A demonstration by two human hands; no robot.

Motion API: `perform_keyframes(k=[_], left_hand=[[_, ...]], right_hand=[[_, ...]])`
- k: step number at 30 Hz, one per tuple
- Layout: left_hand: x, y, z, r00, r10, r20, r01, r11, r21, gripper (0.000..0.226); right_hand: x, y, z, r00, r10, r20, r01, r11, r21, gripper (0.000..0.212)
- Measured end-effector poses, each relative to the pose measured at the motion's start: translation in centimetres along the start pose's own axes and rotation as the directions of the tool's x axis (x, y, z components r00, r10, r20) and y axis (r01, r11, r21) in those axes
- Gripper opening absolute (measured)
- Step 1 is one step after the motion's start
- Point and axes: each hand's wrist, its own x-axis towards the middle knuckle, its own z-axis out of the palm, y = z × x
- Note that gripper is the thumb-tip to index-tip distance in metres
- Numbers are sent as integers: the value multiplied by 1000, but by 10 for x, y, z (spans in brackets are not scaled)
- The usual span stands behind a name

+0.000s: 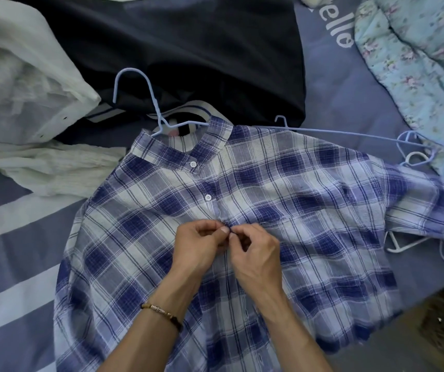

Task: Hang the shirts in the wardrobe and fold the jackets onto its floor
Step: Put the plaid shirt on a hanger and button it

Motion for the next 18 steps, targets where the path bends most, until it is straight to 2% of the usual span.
perform_keyframes(k=[5, 7, 9, 10, 12, 13, 14, 18], left_hand=[[4, -3, 2, 994, 102, -31, -96, 985, 145, 12], [8, -8, 3, 996, 80, -46, -72, 986, 153, 12], [9, -12, 4, 995, 78, -55, -65, 975, 214, 12], [10, -13, 5, 992, 109, -57, -84, 938, 336, 19], [7, -13, 8, 981, 185, -51, -105, 741, 663, 35], [3, -11, 11, 976, 213, -38, -108, 631, 769, 37], [2, -10, 14, 974, 224, -25, -110, 571, 814, 37], [-10, -17, 13, 969, 246, 8, -147, 552, 821, 36]], right_hand=[[8, 4, -8, 955, 285, 84, -296, 940, 172, 6], [7, 6, -9, 942, 293, 165, -321, 930, 178, 3], [3, 9, -14, 942, 259, 212, -296, 940, 167, 17], [0, 14, -18, 940, 265, 216, -302, 940, 160, 24], [-7, 26, -26, 926, 322, 199, -355, 921, 159, 28], [-12, 32, -31, 918, 351, 185, -378, 915, 143, 26], [-16, 39, -35, 915, 364, 173, -385, 916, 113, 22], [-28, 47, -38, 942, 300, 149, -307, 952, 24, 13]])
